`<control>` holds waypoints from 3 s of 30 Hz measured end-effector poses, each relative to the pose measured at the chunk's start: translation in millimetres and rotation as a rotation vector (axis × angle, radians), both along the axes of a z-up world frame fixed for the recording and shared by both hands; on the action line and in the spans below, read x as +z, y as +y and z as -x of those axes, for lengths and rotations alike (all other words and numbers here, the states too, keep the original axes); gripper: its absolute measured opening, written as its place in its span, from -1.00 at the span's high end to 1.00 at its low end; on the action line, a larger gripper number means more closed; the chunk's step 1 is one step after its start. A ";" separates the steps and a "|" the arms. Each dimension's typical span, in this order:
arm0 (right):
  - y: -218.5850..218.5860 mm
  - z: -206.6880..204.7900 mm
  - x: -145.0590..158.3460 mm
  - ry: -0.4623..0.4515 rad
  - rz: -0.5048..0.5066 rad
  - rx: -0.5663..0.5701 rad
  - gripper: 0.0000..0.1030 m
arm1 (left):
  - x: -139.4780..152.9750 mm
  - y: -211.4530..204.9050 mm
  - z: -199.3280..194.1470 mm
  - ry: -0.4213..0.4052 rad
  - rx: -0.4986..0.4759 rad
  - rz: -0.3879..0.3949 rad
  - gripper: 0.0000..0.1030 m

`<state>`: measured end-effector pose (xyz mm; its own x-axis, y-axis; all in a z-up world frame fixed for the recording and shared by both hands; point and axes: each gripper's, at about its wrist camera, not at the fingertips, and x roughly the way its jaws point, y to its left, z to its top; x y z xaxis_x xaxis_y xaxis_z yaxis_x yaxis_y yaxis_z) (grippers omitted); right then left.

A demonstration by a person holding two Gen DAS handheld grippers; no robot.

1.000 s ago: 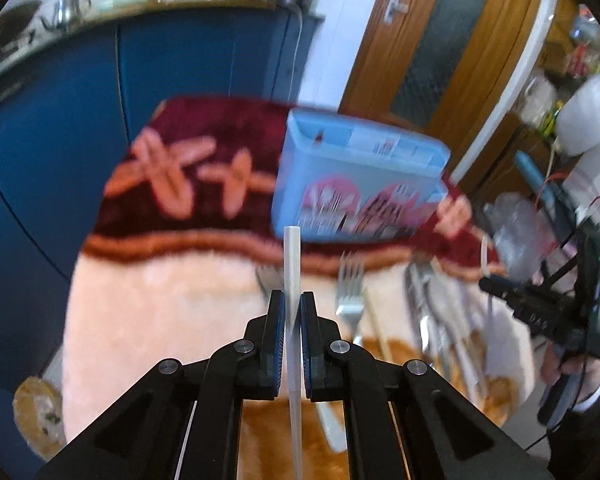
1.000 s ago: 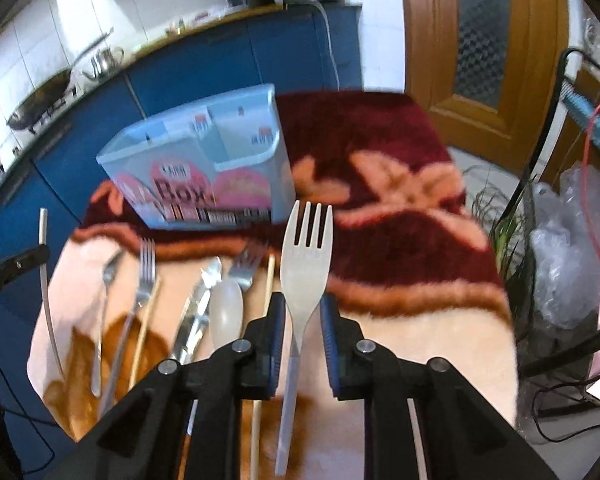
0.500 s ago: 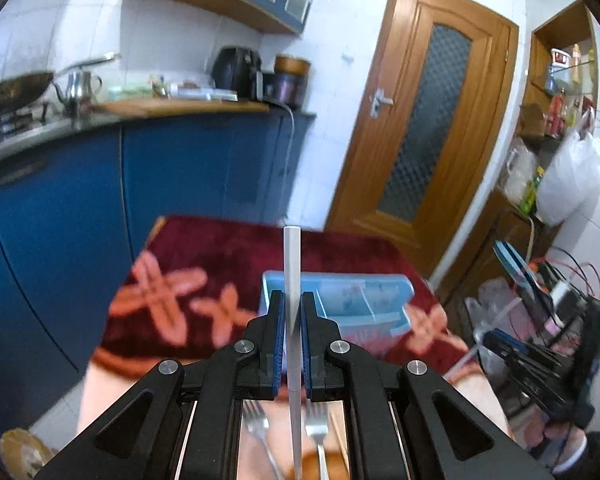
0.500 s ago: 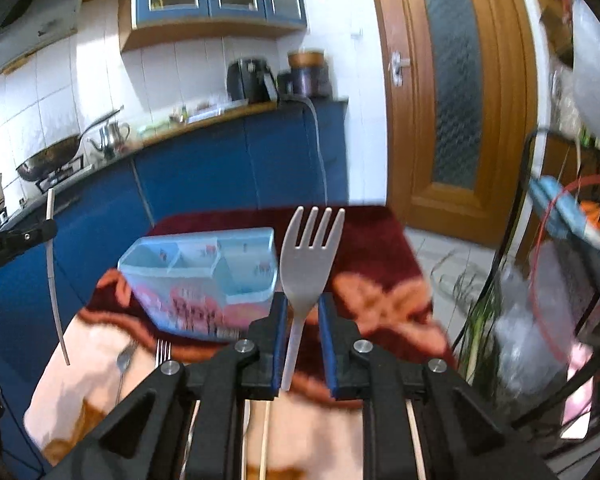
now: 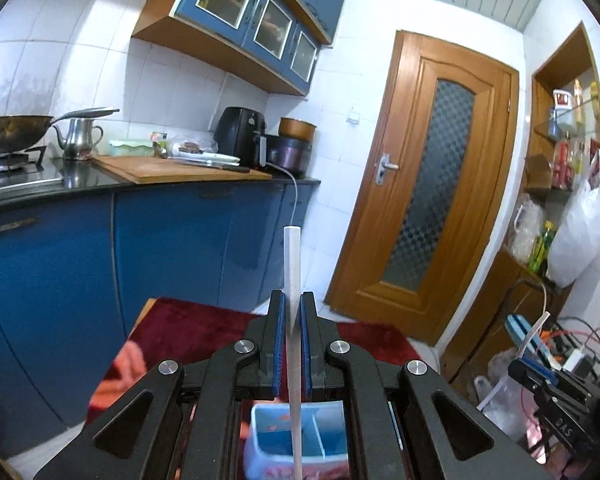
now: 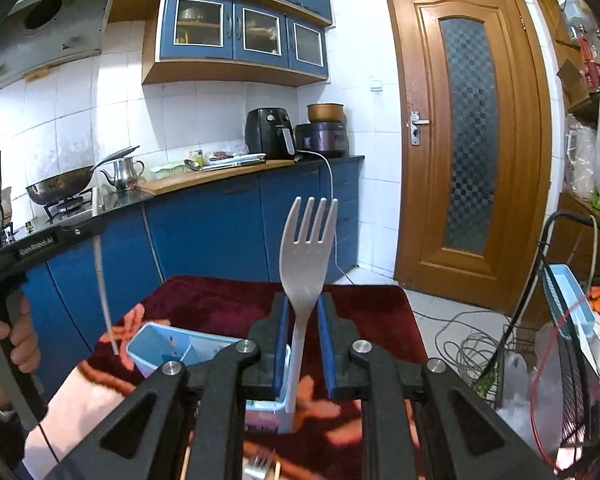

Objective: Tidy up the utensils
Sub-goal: 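Lift and carry the chopstick into the blue Box holder while the right tool carries the fork there, then lower the white fork into the holder with the right tool and open both tools, then grasp a metal fork with the left tool while the right tool grasps a wooden chopstick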

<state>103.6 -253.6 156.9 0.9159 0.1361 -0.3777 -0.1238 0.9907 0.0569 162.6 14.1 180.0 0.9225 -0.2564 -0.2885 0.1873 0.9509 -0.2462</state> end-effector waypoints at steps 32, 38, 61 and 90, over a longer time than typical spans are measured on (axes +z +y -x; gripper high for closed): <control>36.4 -68.6 -86.7 0.184 0.010 0.099 0.41 | -95.5 -29.2 -31.8 0.053 0.005 -0.134 0.86; 27.0 -58.6 -77.9 0.155 -0.037 0.123 0.29 | -101.7 -25.9 -30.0 0.108 0.017 -0.119 0.52; 8.2 10.8 -65.8 0.250 -0.115 0.101 0.25 | -72.8 -18.7 43.1 0.153 -0.047 -0.178 0.49; 10.3 48.3 -143.7 0.548 -0.038 0.060 0.18 | -149.1 6.8 83.5 0.529 -0.093 -0.205 0.38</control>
